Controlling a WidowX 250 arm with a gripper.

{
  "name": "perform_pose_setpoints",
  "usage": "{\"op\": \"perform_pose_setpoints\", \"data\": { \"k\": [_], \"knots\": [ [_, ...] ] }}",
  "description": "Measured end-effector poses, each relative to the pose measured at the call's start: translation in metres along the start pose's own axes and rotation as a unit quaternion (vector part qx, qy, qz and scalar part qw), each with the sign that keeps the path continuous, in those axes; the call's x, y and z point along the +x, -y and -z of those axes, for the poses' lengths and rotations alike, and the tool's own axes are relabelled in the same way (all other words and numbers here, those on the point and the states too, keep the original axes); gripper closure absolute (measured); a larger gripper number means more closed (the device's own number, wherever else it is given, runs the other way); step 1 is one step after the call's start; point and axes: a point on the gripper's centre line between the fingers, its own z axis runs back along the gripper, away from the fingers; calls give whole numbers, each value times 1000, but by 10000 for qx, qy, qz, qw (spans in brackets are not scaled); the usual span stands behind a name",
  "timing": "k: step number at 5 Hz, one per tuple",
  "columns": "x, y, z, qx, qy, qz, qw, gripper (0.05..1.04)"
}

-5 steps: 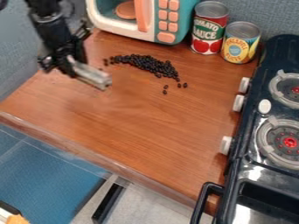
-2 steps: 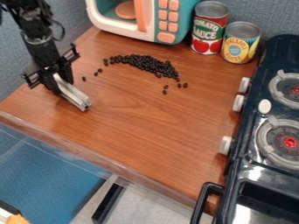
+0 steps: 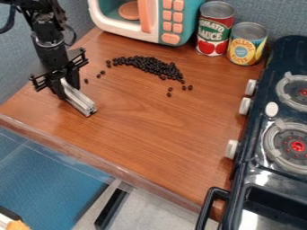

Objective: Sweep into pile

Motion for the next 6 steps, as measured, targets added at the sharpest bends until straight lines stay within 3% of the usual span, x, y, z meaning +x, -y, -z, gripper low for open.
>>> {"op": "perform_pose_setpoints", "data": {
  "k": [4, 6],
  "knots": [
    [2, 45, 3, -283, 117, -76, 9995, 717],
    [-29, 81, 0, -539, -96, 11, 9985, 717]
  ]
}}
